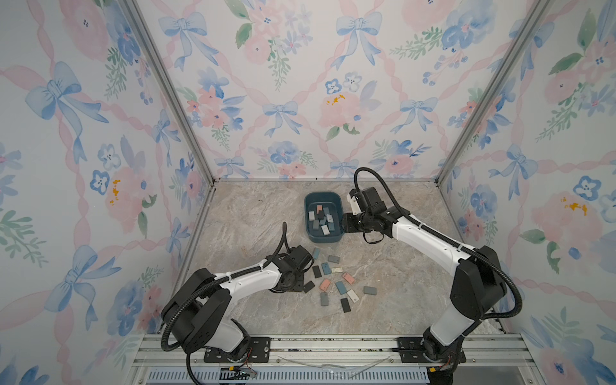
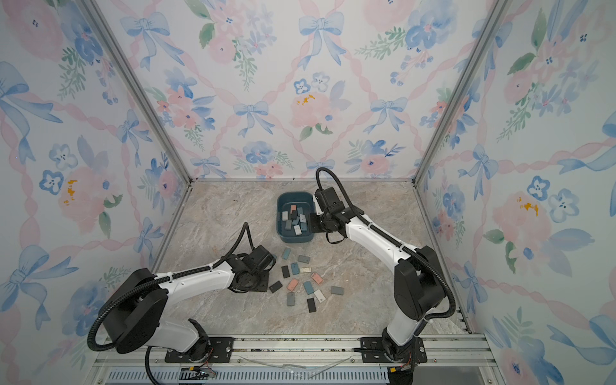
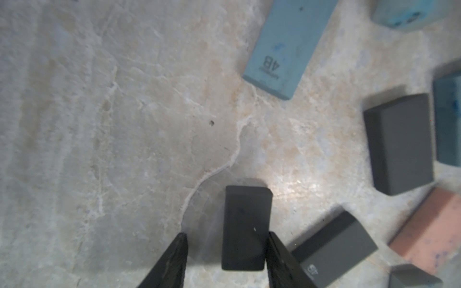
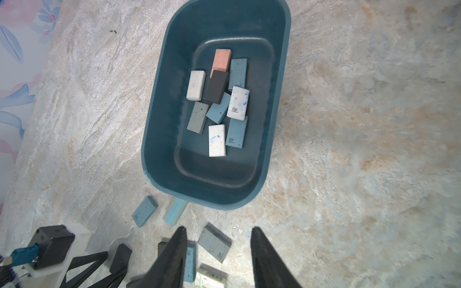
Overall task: Put the eraser in the storage box
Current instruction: Pick up the eraser from the center of the board.
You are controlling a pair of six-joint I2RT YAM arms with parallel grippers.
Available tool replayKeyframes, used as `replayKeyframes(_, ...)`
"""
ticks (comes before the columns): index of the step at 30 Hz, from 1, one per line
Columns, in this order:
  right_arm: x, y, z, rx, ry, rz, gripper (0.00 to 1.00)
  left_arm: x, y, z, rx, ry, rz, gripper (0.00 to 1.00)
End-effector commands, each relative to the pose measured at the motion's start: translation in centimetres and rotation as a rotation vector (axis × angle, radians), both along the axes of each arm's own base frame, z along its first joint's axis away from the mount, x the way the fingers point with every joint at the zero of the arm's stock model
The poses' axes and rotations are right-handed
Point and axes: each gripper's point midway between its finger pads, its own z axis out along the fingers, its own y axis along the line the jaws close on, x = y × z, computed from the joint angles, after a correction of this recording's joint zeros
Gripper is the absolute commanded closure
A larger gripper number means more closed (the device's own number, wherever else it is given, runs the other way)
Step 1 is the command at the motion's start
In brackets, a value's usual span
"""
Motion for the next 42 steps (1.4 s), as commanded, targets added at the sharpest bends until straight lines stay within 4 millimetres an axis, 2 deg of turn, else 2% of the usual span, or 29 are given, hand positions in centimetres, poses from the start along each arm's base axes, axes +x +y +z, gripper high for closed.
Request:
replayKeyframes(1, 0.1, -0.7, 0.2, 0.01, -0.004, -0.023, 0.55, -0.6, 0.1, -1.0, 0.03, 0.039, -0.001, 0.54)
replayKeyframes(5, 0.2, -0.7, 0.2, 0.01, -0.004, -0.025, 0.55, -0.8, -0.1, -1.3, 0.037, 0.049, -0.008, 0.64)
replayKeyframes(10, 0.3, -0.8, 0.1, 0.011, -0.004, -0.028, 0.55, -0.7, -0.2, -1.2, 0.034, 0.043, -0.008, 0.71)
replayKeyframes(24, 0.3, -0.9, 0.3, 0.012, -0.005, -0.03, 0.55, 0.0, -0.1, -0.1, 0.027, -0.012, 0.002, 0.76)
replayKeyframes(29, 0.3, -1.0, 0.5, 0.01, -0.011, -0.033, 0.55, 1.9, -1.8, 2.8, -0.037, -0.088, 0.0, 0.76)
replayKeyframes(37, 0.2, -1.6, 0.4, 0.006, -0.009, -0.04, 0.55, 4.6, -3.4, 6.0, -0.11, -0.145, -0.039, 0.76)
replayKeyframes(38, 0.1, -1.9, 1.4, 0.019, -0.029, -0.047, 0.55, 5.1, -3.5, 6.5, -0.116, -0.155, -0.047, 0.76)
replayKeyframes(42, 0.1, -2.6, 1.6, 0.026, -0.032, -0.062, 0.55, 7.2, -4.3, 8.1, -0.137, -0.186, -0.074, 0.76)
